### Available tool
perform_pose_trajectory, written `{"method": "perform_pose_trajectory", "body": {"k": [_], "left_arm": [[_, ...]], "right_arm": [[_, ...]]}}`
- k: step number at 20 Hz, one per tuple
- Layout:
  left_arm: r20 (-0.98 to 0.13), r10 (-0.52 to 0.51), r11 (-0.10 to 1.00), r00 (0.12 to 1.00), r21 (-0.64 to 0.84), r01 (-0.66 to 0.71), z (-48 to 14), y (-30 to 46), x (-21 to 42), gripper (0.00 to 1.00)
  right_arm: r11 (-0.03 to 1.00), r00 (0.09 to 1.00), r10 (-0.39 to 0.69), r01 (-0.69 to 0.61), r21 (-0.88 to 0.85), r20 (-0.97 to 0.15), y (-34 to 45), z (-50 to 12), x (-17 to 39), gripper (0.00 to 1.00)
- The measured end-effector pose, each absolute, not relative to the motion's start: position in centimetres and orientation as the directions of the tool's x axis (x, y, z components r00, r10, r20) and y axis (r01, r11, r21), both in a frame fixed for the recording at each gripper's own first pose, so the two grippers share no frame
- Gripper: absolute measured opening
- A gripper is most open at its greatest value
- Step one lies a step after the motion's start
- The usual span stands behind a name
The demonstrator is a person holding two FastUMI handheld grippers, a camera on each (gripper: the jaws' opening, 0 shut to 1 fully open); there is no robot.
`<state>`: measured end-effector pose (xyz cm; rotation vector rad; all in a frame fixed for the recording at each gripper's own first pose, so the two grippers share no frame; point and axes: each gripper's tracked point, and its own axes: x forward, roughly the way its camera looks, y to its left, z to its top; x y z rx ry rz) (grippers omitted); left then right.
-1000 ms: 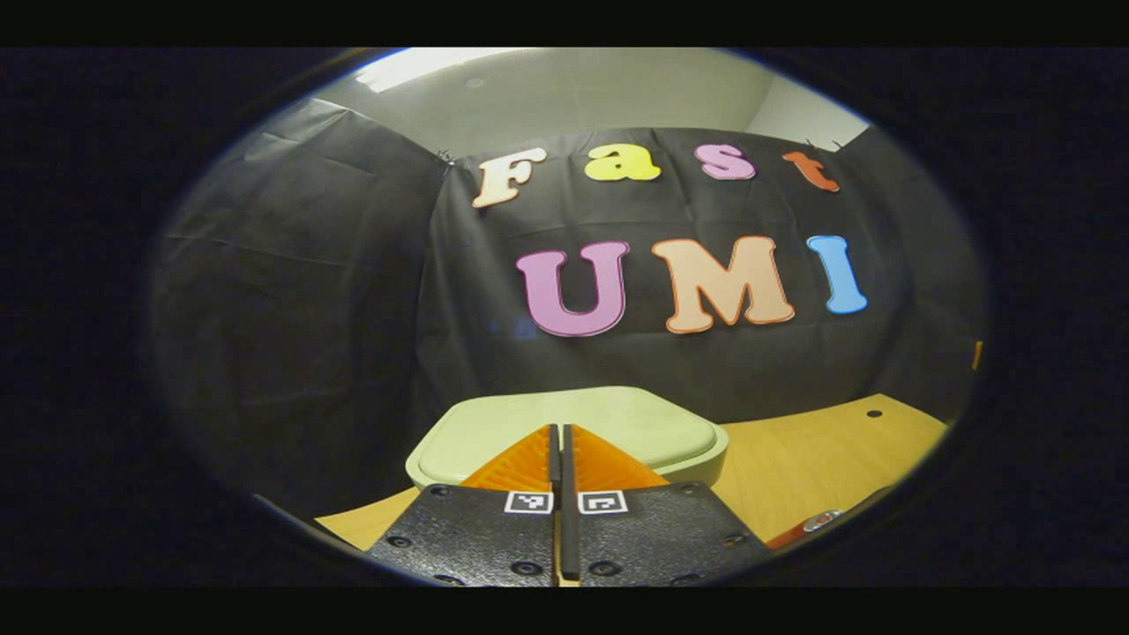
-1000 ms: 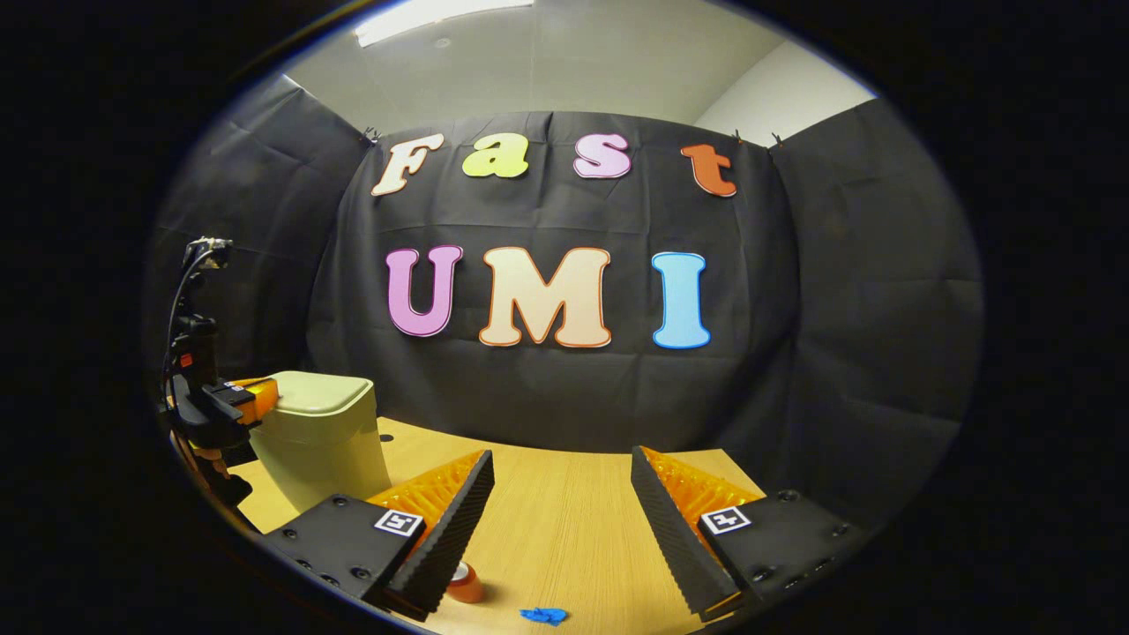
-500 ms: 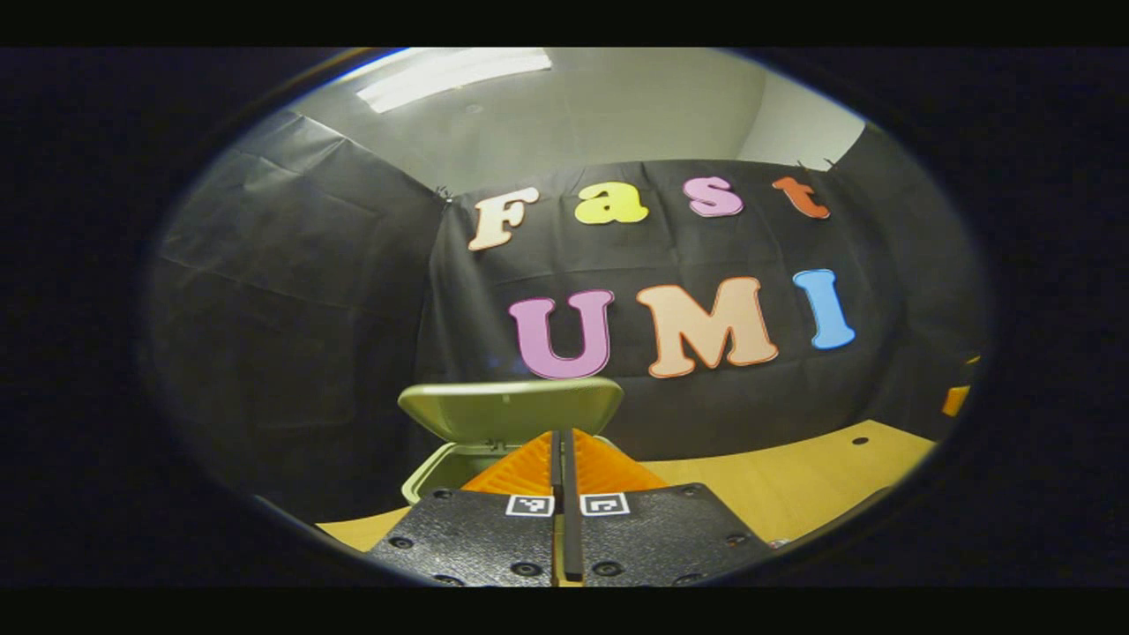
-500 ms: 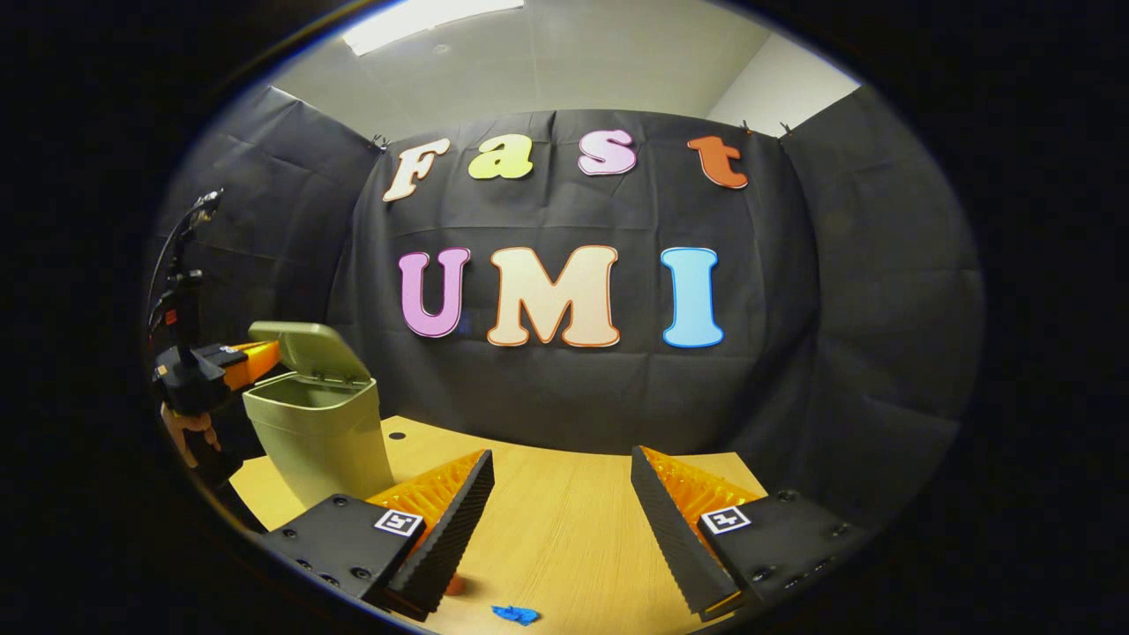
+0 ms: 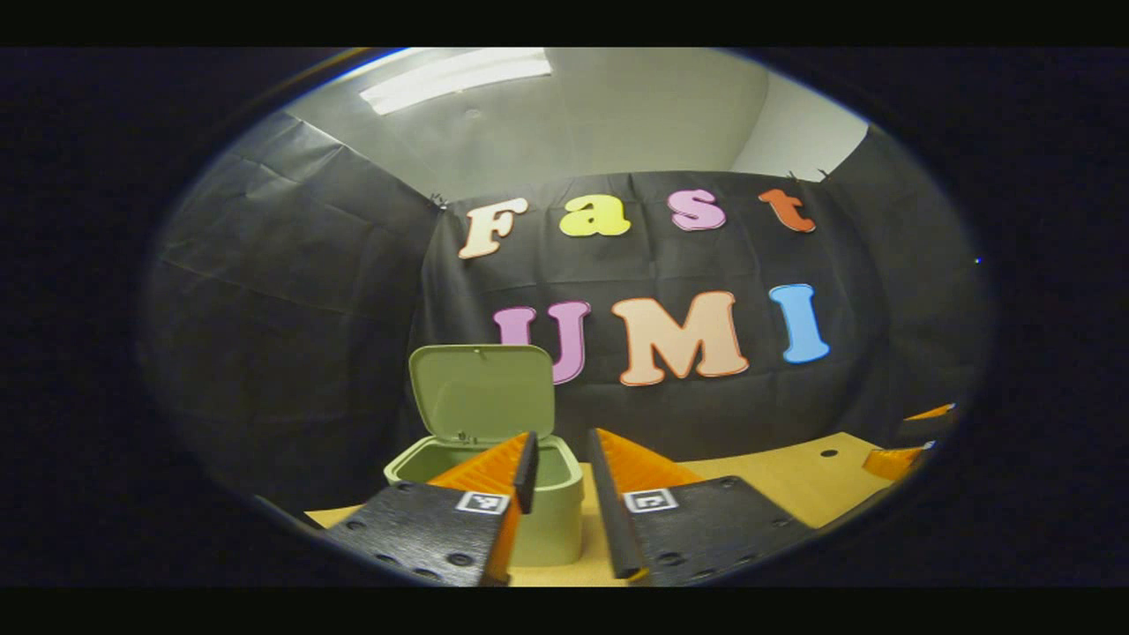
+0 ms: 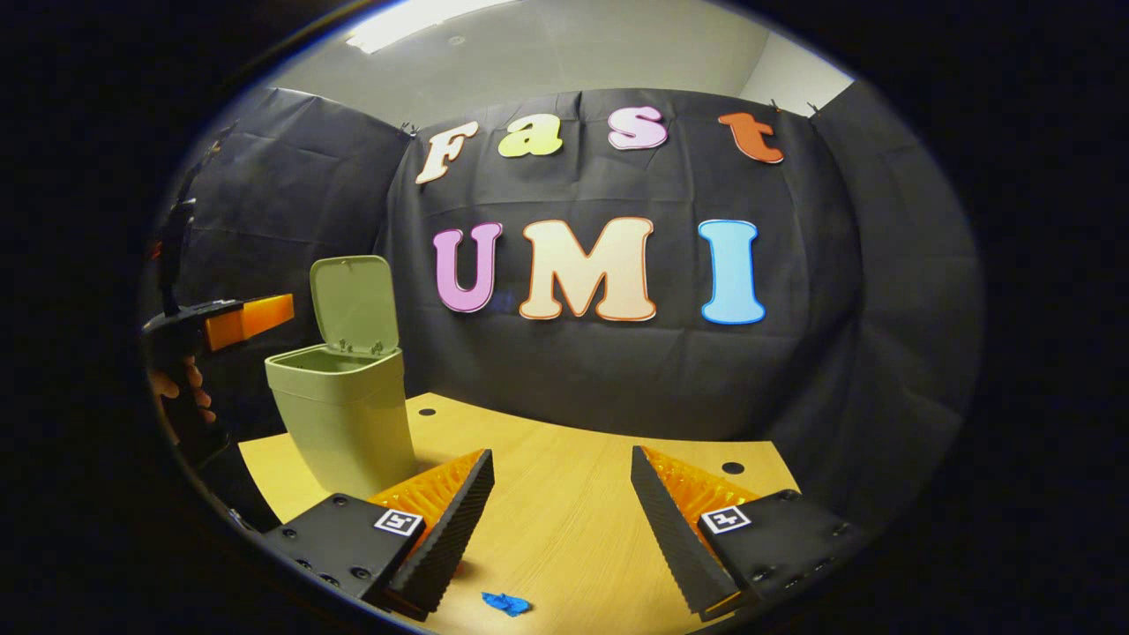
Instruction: Press the lid of the desktop garbage bin to open it, pick up the crumpled paper on the desktop and throw it into the bin, then pick up the pop can on the desktop and drop it into the bin, and finally close the garbage bin lid.
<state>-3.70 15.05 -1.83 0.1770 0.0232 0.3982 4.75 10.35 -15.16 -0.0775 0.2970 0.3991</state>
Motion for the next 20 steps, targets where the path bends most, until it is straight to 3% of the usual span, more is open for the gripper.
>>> {"method": "perform_pose_trajectory", "body": {"k": [2,3,4,5,9,11,12,13,14,15,20], "left_arm": [[-0.003,0.388,0.906,0.922,0.186,-0.381,-2.1,14.4,-4.2,0.73],[-0.005,0.394,0.903,0.919,0.189,-0.386,-2.2,14.0,-4.5,0.74],[-0.001,0.4,0.899,0.917,0.193,-0.392,-2.0,13.7,-4.7,0.83],[0.006,0.414,0.891,0.91,0.199,-0.407,-1.9,13.6,-5.1,0.8],[0.017,0.458,0.868,0.889,0.209,-0.451,-1.5,12.9,-6.5,0.98],[0.015,0.475,0.857,0.88,0.219,-0.467,-1.5,12.8,-7.4,0.98],[0.012,0.483,0.851,0.875,0.228,-0.473,-1.5,12.7,-7.8,0.91],[0.012,0.49,0.846,0.872,0.237,-0.478,-1.5,12.6,-8.2,0.92],[0.008,0.492,0.844,0.871,0.243,-0.479,-1.6,12.5,-8.6,0.99],[0.004,0.488,0.846,0.873,0.242,-0.474,-1.7,12.4,-8.6,0.92],[-0.036,0.476,0.858,0.879,0.237,-0.455,-2.6,13.5,-8.0,0.93]], "right_arm": [[0.907,0.857,0.392,-0.422,-0.017,-0.333,10.6,-17.0,4.6,0.98],[0.9,0.844,0.403,-0.436,-0.014,-0.354,10.9,-18.1,4.6,0.98],[0.893,0.828,0.414,-0.45,-0.009,-0.378,11.0,-19.3,4.4,0.98],[0.885,0.809,0.424,-0.466,-0.005,-0.406,11.1,-20.7,4.2,0.98],[0.851,0.74,0.451,-0.524,-0.009,-0.499,11.6,-25.5,3.4,0.98],[0.831,0.695,0.461,-0.556,-0.006,-0.551,11.8,-28.3,2.3,0.98],[0.82,0.67,0.467,-0.572,-0.001,-0.577,11.9,-29.8,1.7,0.99],[0.812,0.646,0.467,-0.584,0.003,-0.604,12.1,-31.1,1.4,0.99],[0.807,0.625,0.462,-0.59,0.007,-0.629,12.0,-32.2,0.9,0.99],[0.807,0.602,0.455,-0.59,0.018,-0.656,12.0,-33.4,0.5,0.99],[0.811,0.497,0.406,-0.582,0.052,-0.767,12.8,-39.3,-1.5,0.99]]}}
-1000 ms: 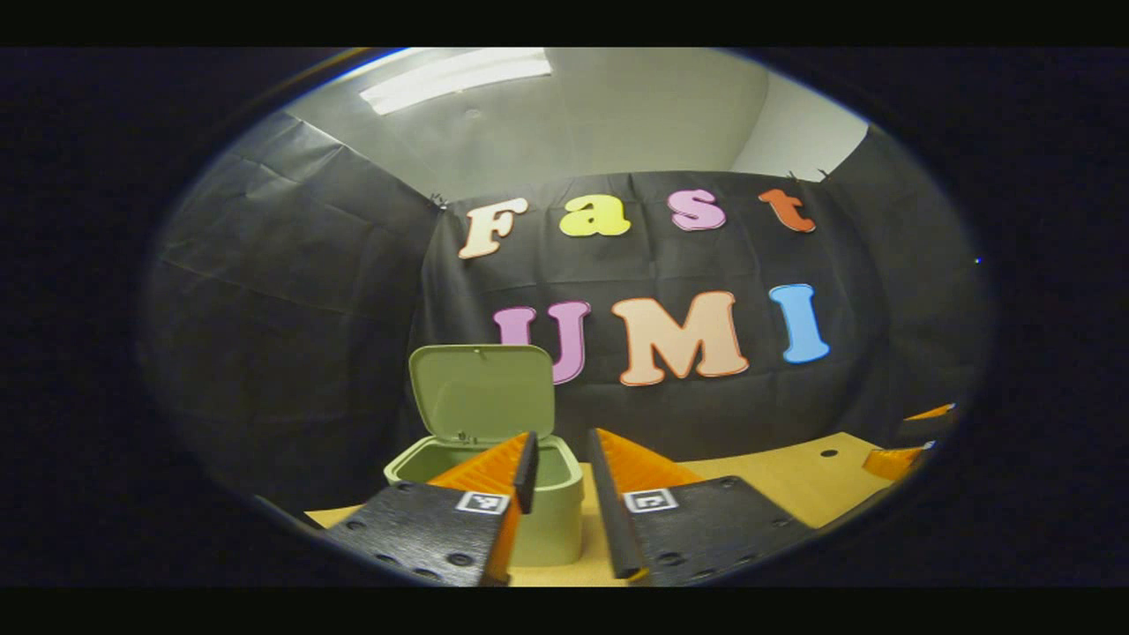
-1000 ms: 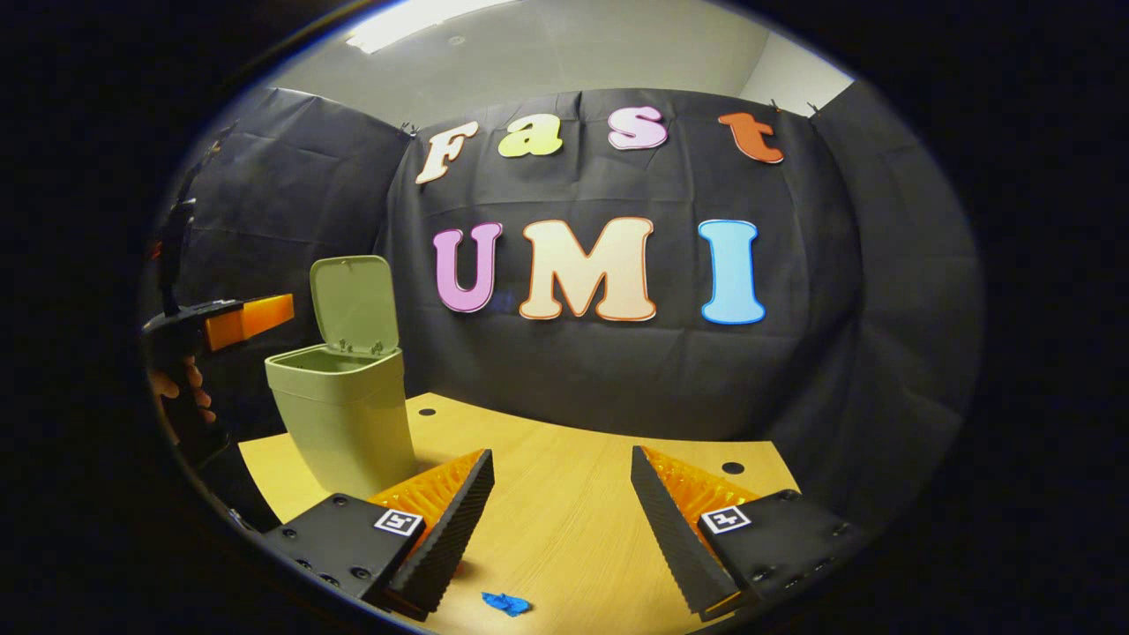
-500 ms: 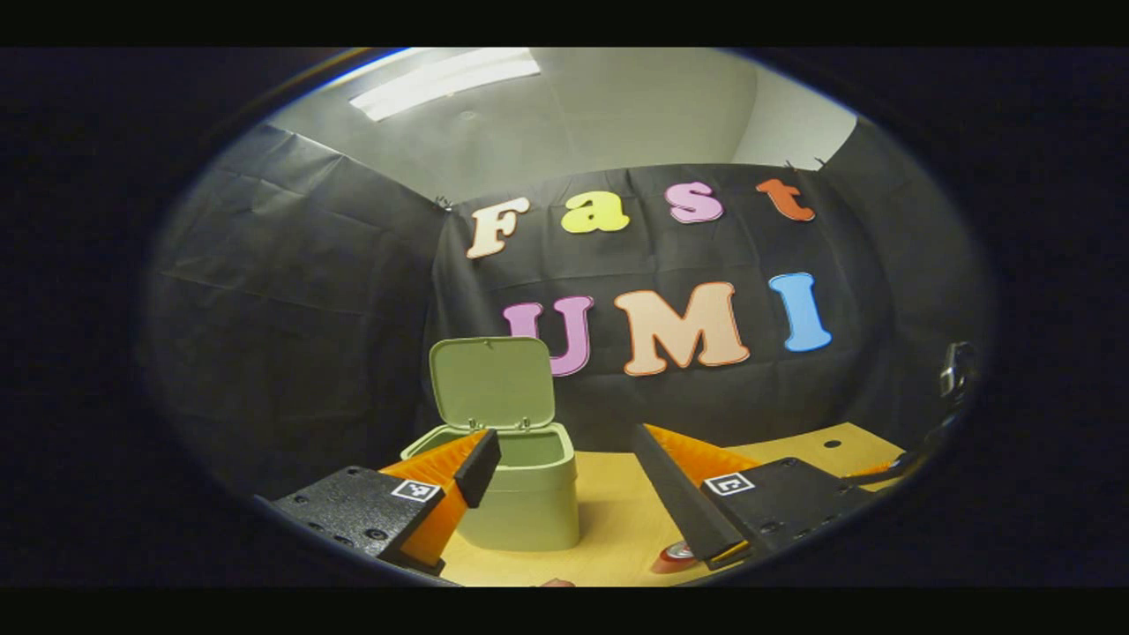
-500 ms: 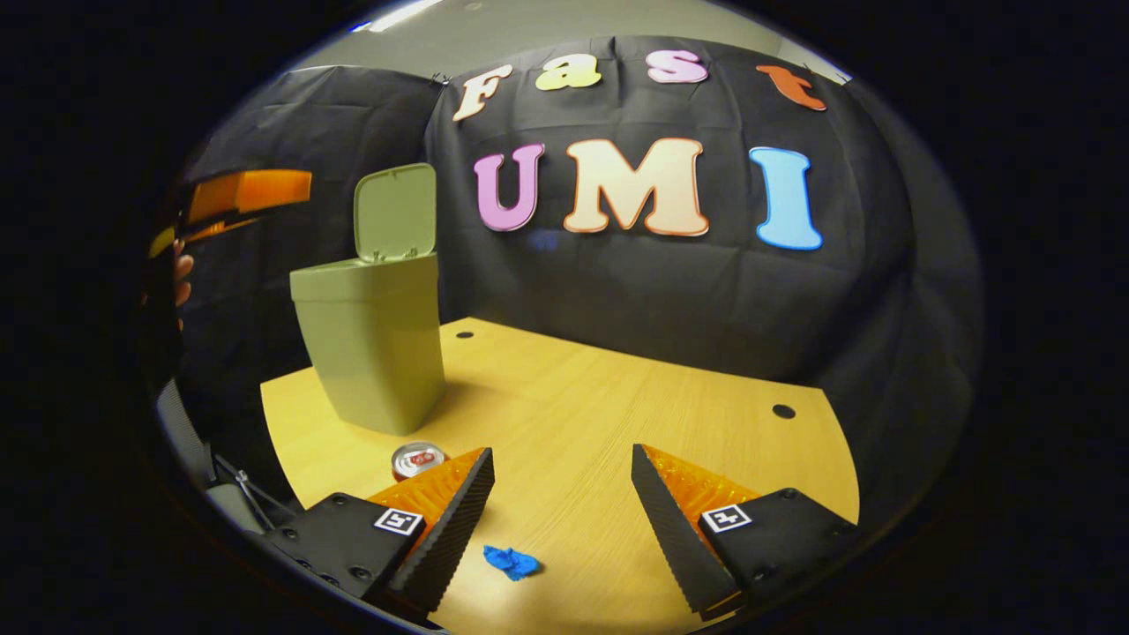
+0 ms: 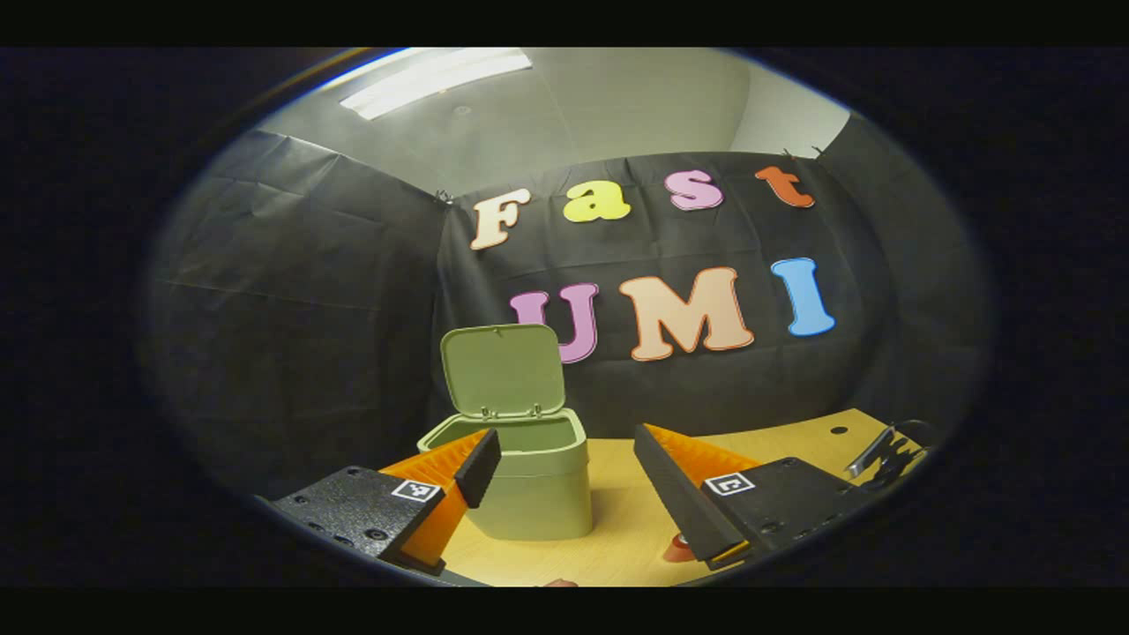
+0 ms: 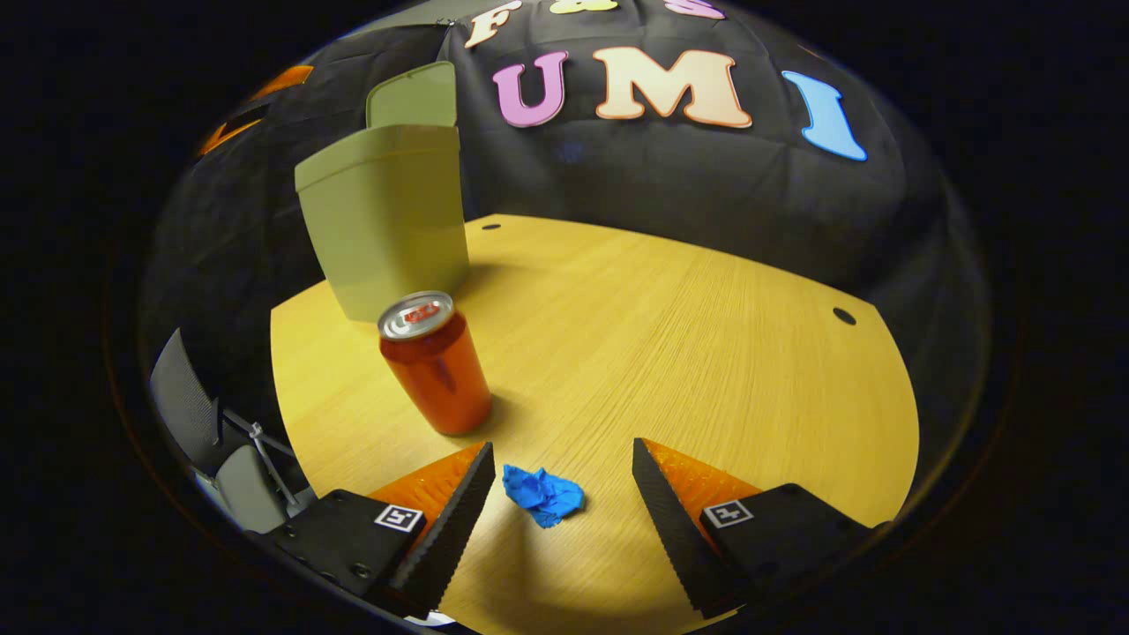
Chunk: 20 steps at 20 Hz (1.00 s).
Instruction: Press the lid of the desktop garbage bin to open it, pick up the crumpled paper on the desktop and throw it into the bin, then pick up the pop can on the desktop and drop it into the bin, and finally close the garbage bin lid.
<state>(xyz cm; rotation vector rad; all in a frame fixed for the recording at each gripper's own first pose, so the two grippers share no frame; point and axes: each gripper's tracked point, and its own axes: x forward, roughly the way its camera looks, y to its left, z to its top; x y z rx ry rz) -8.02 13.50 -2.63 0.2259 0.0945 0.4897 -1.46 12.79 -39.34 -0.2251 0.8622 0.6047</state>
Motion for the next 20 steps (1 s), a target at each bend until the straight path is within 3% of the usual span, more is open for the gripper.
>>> {"method": "perform_pose_trajectory", "body": {"k": [3,4,6,7,8,9,10,11,14,20], "left_arm": [[-0.037,0.467,0.86,0.883,0.252,-0.444,-2.7,14.4,-7.8,0.92],[-0.039,0.464,0.861,0.885,0.256,-0.44,-2.7,14.7,-7.6,0.92],[-0.049,0.461,0.864,0.886,0.254,-0.436,-3.1,15.2,-7.3,0.92],[-0.056,0.46,0.866,0.886,0.249,-0.433,-3.4,15.4,-7.1,0.93],[-0.06,0.458,0.868,0.887,0.245,-0.432,-3.4,15.6,-7.0,0.93],[-0.061,0.456,0.87,0.888,0.242,-0.43,-3.6,15.8,-6.9,0.92],[-0.063,0.451,0.872,0.89,0.241,-0.425,-3.6,15.8,-6.7,0.93],[-0.064,0.448,0.874,0.892,0.24,-0.422,-3.7,16.0,-6.5,0.92],[-0.074,0.437,0.881,0.896,0.236,-0.41,-4.1,16.5,-5.9,0.92],[-0.074,0.422,0.889,0.903,0.231,-0.396,-4.1,17.9,-5.3,0.92]], "right_arm": [[0.824,0.437,0.363,-0.562,0.065,-0.823,13.0,-41.6,-2.5,0.93],[0.828,0.464,0.365,-0.559,0.054,-0.807,13.3,-41.4,-2.0,0.89],[0.831,0.446,0.365,-0.552,0.07,-0.817,13.1,-41.9,-2.2,0.73],[0.836,0.457,0.371,-0.543,0.076,-0.809,13.3,-42.1,-1.8,0.58],[0.845,0.453,0.362,-0.528,0.081,-0.815,13.2,-42.2,-1.9,0.53],[0.852,0.455,0.364,-0.515,0.093,-0.813,13.4,-42.2,-1.8,0.29],[0.86,0.459,0.359,-0.502,0.097,-0.812,13.3,-42.1,-1.7,0.28],[0.865,0.459,0.354,-0.492,0.099,-0.815,13.4,-42.1,-1.8,0.19],[0.88,0.467,0.34,-0.464,0.101,-0.816,13.7,-41.7,-1.5,0.13],[0.888,0.679,0.401,-0.453,0.079,-0.615,16.7,-32.0,4.3,0.13]]}}
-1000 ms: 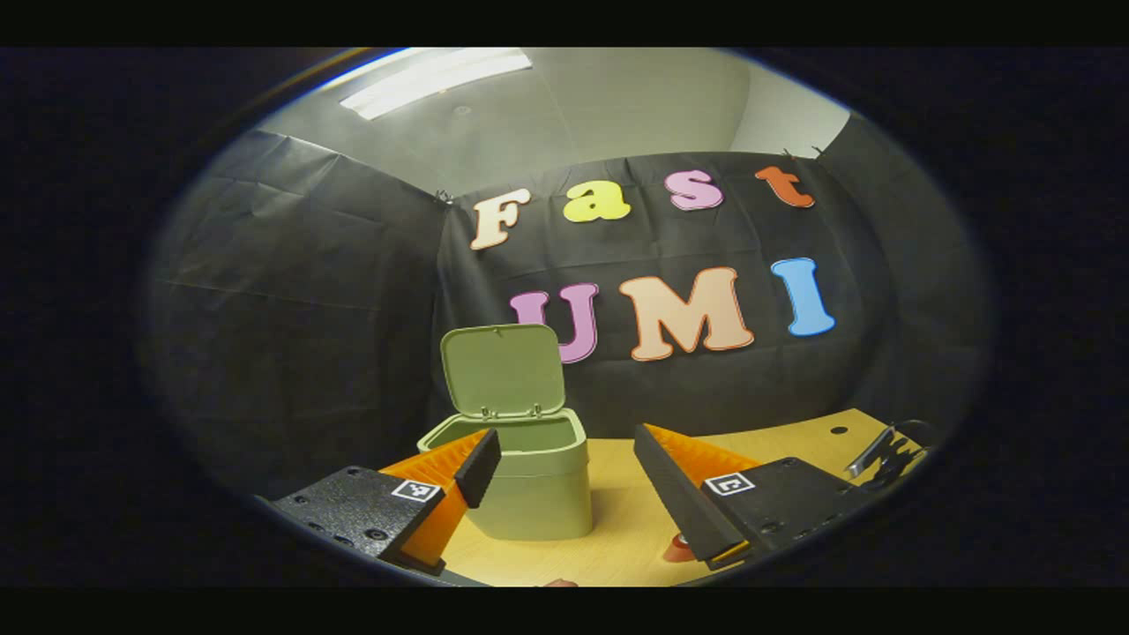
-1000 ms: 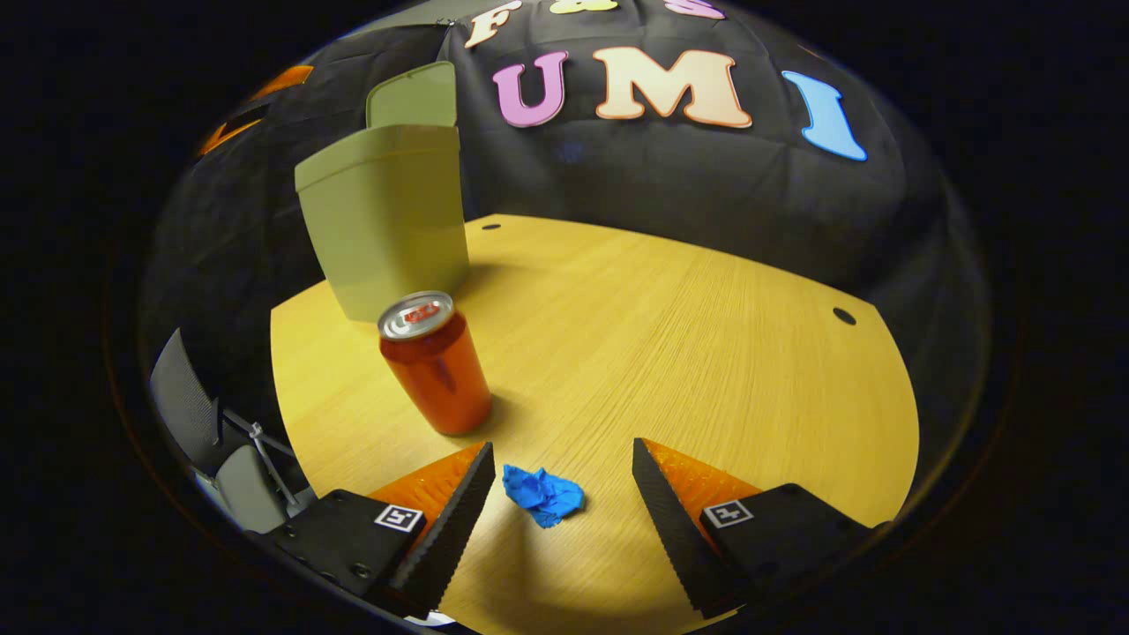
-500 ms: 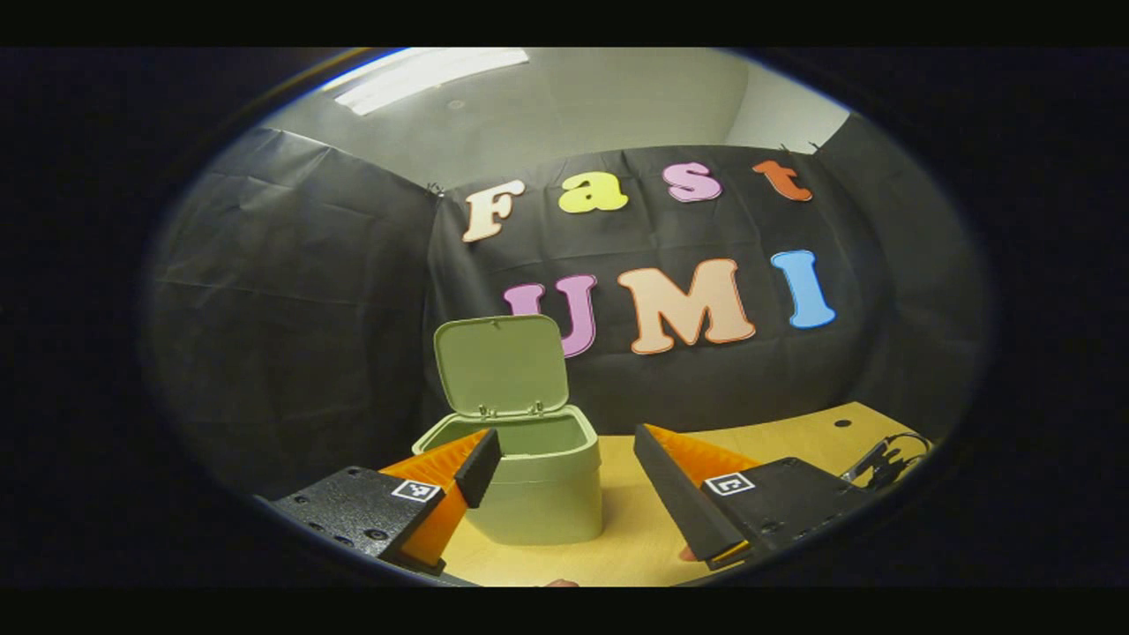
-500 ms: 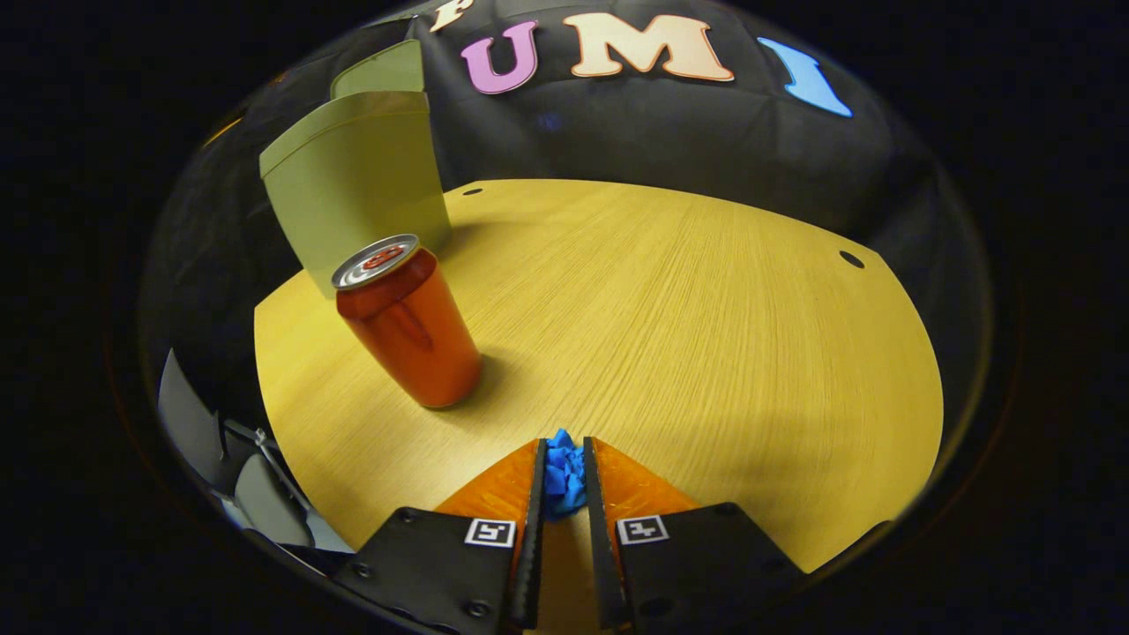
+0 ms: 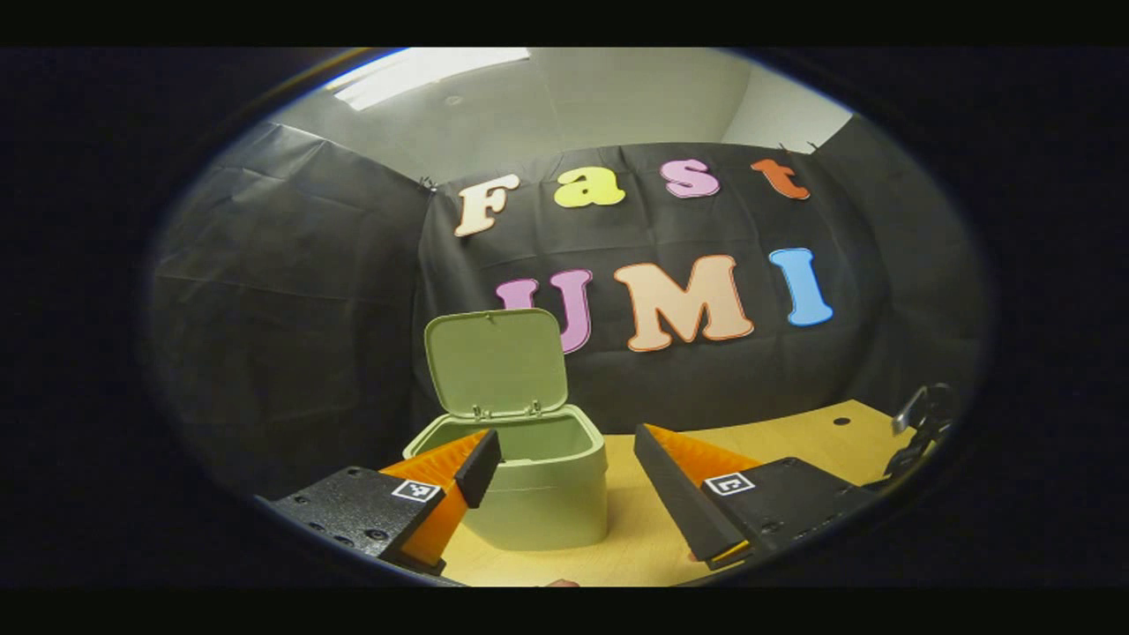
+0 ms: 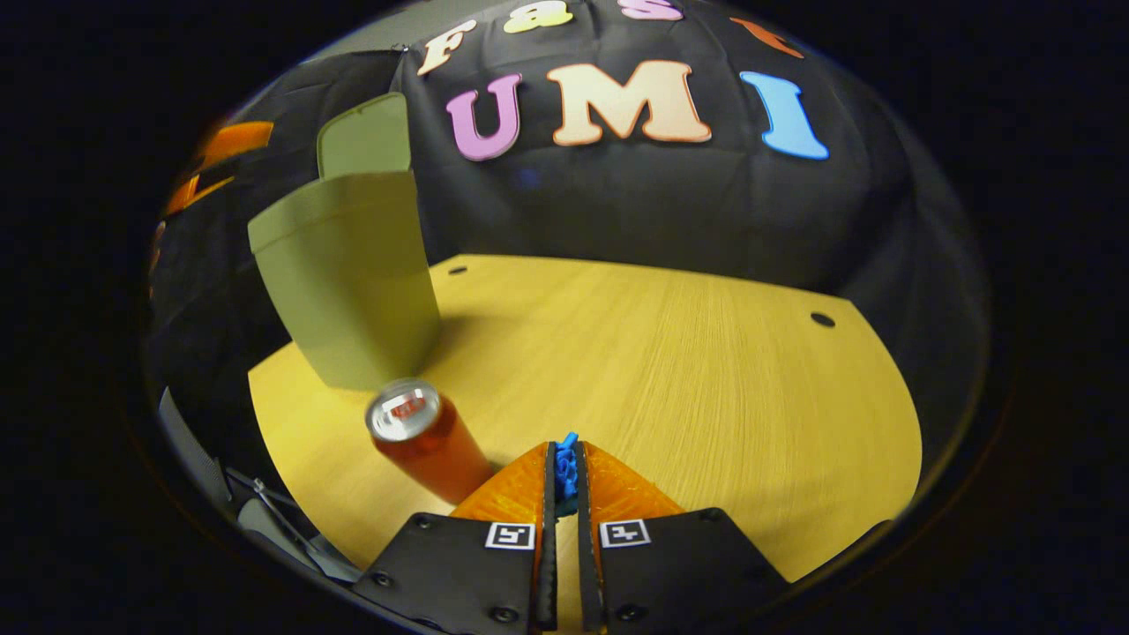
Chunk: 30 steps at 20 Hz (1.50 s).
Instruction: Press the lid of the desktop garbage bin to open it, pick up the crumpled paper on the desktop and throw it into the bin, then pick up the pop can on the desktop and drop it into the bin, and finally close the garbage bin lid.
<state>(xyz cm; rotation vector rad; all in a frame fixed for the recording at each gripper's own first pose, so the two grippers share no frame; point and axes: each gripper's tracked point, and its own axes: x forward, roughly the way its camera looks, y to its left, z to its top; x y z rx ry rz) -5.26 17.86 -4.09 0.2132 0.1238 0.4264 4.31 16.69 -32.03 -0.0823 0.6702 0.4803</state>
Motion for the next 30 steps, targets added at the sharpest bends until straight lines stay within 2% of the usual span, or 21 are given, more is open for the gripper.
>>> {"method": "perform_pose_trajectory", "body": {"k": [7,16,24,30], "left_arm": [[-0.077,0.402,0.902,0.912,0.206,-0.38,-4.4,20.0,-4.8,0.92],[-0.074,0.416,0.899,0.906,0.182,-0.398,-4.8,24.7,-5.4,0.93],[-0.085,0.441,0.89,0.893,0.174,-0.422,-5.0,29.9,-6.3,0.93],[-0.086,0.468,0.875,0.88,0.185,-0.447,-4.9,33.5,-7.6,0.93]], "right_arm": [[0.889,0.797,0.443,-0.45,0.085,-0.41,21.1,-21.4,9.6,0.12],[0.859,0.828,0.496,-0.512,0.008,-0.261,27.8,-13.4,12.4,0.12],[0.792,0.774,0.605,-0.609,0.042,-0.189,37.1,-8.8,12.5,0.12],[0.709,0.691,0.694,-0.705,0.026,-0.201,45.2,-8.7,11.0,0.12]]}}
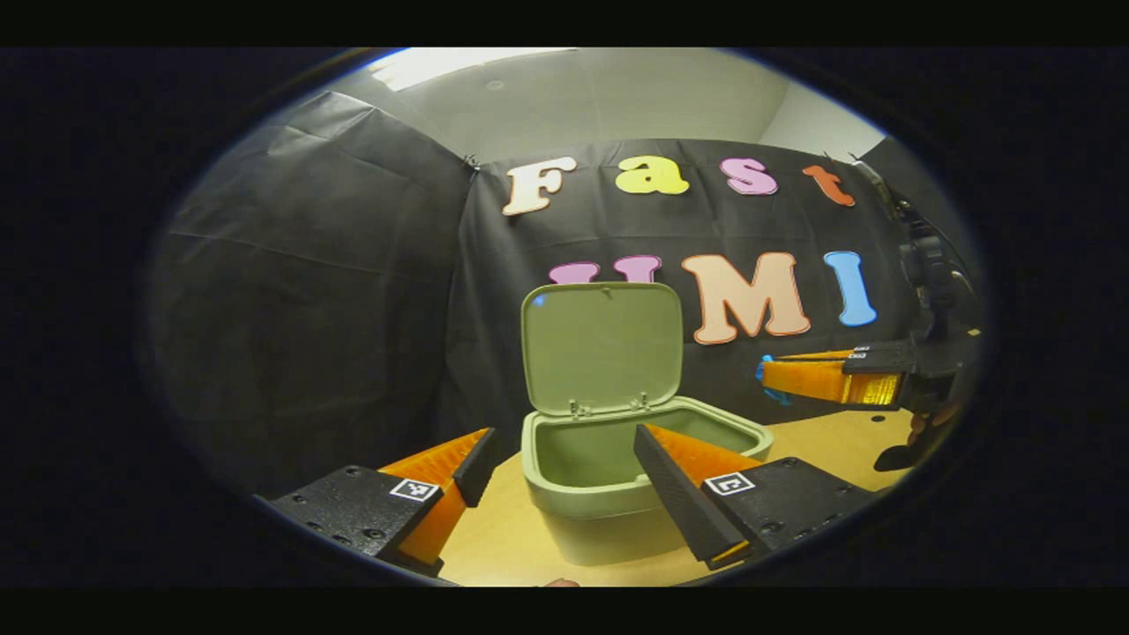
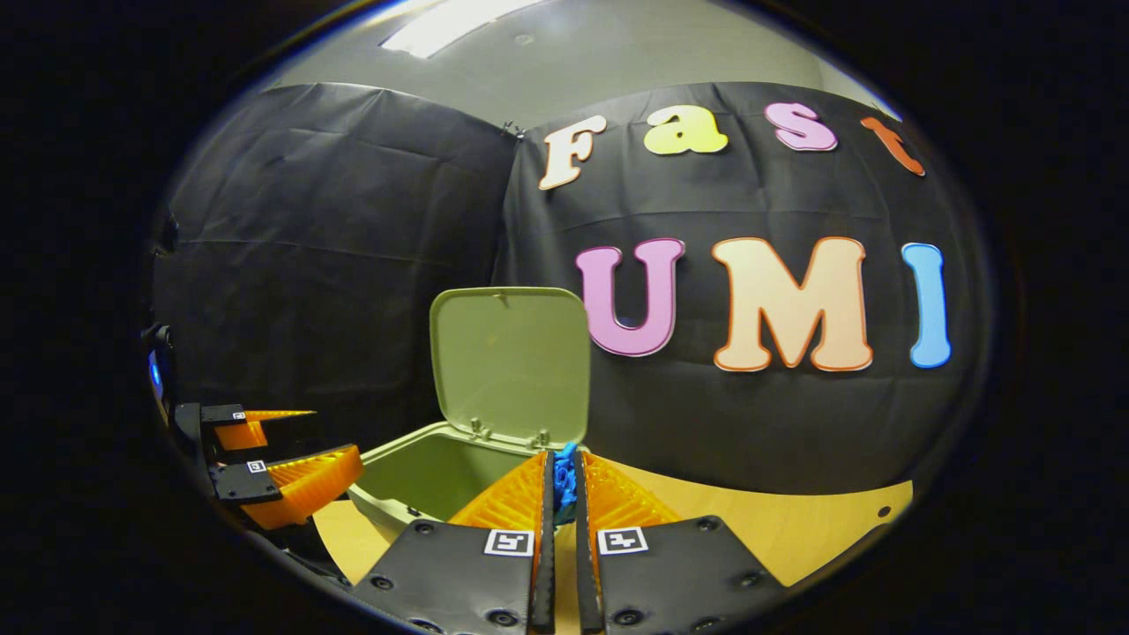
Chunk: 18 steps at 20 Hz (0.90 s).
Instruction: Press the lid of the desktop garbage bin to open it, pick up the crumpled paper on the desktop and throw it into the bin, then pick up the pop can on the desktop and drop it into the bin, and finally close the garbage bin lid.
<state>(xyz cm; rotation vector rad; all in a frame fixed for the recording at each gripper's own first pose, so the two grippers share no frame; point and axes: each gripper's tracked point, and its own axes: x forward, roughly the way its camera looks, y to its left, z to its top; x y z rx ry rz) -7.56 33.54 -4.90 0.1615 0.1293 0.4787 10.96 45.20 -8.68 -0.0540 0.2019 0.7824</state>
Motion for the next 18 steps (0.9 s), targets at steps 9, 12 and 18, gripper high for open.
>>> {"method": "perform_pose_trajectory", "body": {"k": [9,12,18], "left_arm": [[-0.077,0.48,0.869,0.874,0.181,-0.461,-4.7,33.8,-9.0,0.93],[-0.064,0.423,0.897,0.904,0.166,-0.409,-4.4,30.2,-7.4,0.93],[-0.055,0.348,0.929,0.936,0.156,-0.336,-4.1,24.7,-4.7,0.93]], "right_arm": [[0.666,0.637,0.737,-0.741,0.084,-0.224,48.1,-10.2,9.1,0.99],[0.716,0.699,0.693,-0.695,0.059,-0.175,43.1,-8.6,9.9,0.99],[0.794,0.78,0.606,-0.604,0.067,-0.154,34.7,-7.4,11.1,0.99]]}}
